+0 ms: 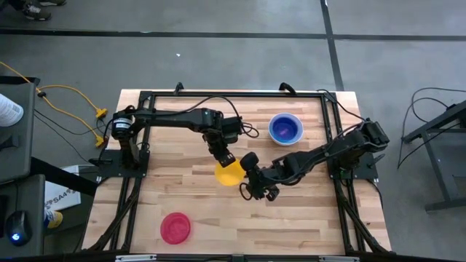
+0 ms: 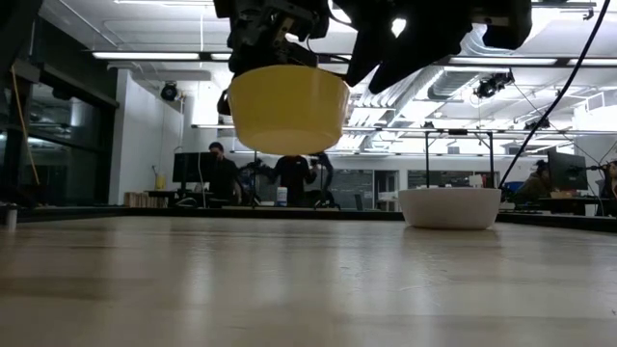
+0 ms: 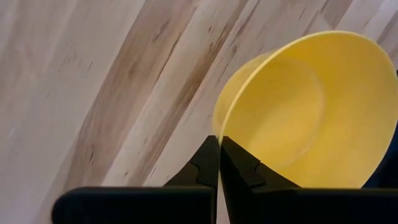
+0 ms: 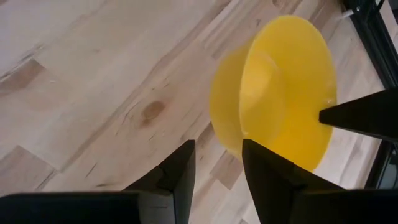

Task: Nest bowls inside each other
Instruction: Stack the yellow bowl on the purple bowl

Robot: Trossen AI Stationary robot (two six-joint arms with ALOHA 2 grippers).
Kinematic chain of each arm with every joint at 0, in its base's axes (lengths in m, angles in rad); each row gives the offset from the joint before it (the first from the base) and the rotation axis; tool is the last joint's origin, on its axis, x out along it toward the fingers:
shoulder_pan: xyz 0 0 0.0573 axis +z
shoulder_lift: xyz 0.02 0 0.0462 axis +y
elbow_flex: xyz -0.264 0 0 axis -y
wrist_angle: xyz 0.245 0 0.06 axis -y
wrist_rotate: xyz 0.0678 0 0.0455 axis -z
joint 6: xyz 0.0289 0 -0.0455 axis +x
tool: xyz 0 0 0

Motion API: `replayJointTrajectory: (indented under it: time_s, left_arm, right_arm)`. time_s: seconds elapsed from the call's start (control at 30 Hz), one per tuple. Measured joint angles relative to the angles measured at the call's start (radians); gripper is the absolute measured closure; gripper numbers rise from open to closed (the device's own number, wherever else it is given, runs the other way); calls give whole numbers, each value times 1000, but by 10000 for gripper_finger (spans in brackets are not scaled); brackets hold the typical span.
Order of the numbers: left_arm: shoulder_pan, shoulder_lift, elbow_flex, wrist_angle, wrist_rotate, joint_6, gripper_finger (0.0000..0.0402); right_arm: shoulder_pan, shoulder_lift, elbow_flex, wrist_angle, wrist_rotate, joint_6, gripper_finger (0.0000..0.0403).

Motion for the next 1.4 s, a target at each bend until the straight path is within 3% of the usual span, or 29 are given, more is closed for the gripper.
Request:
replayJointTrajectory:
  time_s: [0.27,0.57,0.77,1.4]
  left_arm:
    - [-8,0,0,15,-21,6,402]
    - [-21,0,0,-25,1,11,401]
    - [-57,0,0,-21,19,96,402]
    - [-107,1,0,57,25,131,402]
  right_arm:
    - [7,-17,1,25,34,-11,276]
    - [7,-22,1,56,-30,-4,276]
    - [7,-32,0,29,-38,30,276]
    - [-40,-32,0,113,-155,23,276]
